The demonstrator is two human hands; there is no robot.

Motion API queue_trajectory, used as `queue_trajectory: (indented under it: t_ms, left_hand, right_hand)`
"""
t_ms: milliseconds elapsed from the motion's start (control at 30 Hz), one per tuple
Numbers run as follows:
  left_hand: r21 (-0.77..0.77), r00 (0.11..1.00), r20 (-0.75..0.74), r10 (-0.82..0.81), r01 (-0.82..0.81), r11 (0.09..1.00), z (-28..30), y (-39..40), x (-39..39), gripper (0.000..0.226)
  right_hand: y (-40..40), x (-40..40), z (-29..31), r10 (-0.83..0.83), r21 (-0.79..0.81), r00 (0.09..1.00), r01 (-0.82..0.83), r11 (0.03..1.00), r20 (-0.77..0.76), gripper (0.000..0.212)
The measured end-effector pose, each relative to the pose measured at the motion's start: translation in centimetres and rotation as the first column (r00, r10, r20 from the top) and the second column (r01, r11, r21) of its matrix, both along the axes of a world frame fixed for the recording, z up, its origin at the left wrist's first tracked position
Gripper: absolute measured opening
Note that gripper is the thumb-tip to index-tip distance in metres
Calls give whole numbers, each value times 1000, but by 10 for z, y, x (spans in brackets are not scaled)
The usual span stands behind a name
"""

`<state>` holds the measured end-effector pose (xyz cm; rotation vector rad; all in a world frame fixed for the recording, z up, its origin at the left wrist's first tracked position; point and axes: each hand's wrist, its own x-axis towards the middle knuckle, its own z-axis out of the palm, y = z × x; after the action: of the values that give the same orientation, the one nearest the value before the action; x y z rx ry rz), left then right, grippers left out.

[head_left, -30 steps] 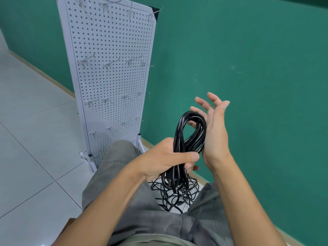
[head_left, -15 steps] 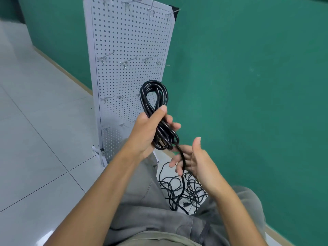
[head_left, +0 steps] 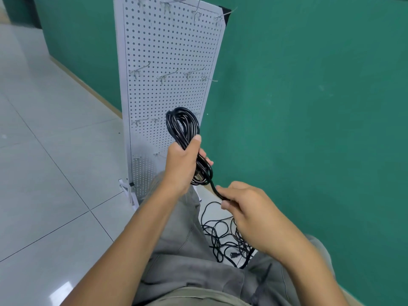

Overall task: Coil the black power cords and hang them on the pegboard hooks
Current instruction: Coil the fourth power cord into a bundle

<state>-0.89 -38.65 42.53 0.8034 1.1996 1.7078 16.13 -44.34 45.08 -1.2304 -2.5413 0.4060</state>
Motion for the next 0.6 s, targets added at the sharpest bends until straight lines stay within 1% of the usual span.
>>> queue_trajectory:
  t_ms: [67, 100, 133, 200, 267, 333, 400, 500, 567, 600]
  left_hand:
    - [-4, 996, -49, -76, 76, 997, -1, -2, 7, 37]
    - [-4, 992, -52, -119, 119, 993, -1, -4, 11, 36]
    - [-3, 986, -60, -158, 158, 987, 0, -6, 14, 36]
    - [-4, 969, -123, -213, 214, 977, 1, -9, 19, 35]
    - [-7, 948, -155, -279, 282, 959, 1, -13, 24, 33]
    - [17, 923, -83, -376, 378, 926, -1, -16, 32, 29]
    - [46, 891, -19, -453, 453, 890, -2, -20, 41, 26]
    - [65, 859, 29, -511, 509, 858, 2, -26, 51, 22]
    - [65, 844, 53, -533, 530, 845, 6, -30, 55, 25]
    - [65, 832, 70, -551, 547, 835, 8, -32, 58, 29]
  right_hand:
    - [2, 0, 7, 0, 51, 1000, 1, 999, -8, 20]
    - [3, 0, 12, -8, 73, 999, 11, 997, -41, 23]
    - [3, 1, 17, -20, 81, 994, 29, 996, -103, 24]
    - [4, 5, 24, -70, 34, 966, 81, 996, -250, 23]
    - [8, 10, 29, -114, 5, 932, 124, 992, -344, 23]
    - [11, 14, 35, -136, -13, 905, 143, 990, -402, 23]
    - [12, 19, 41, -140, -62, 885, 125, 990, -444, 26]
    - [12, 26, 44, -165, -117, 844, 122, 986, -510, 35]
    - [12, 29, 43, -206, -153, 800, 144, 978, -564, 41]
    - [11, 29, 43, -230, -187, 762, 144, 972, -606, 44]
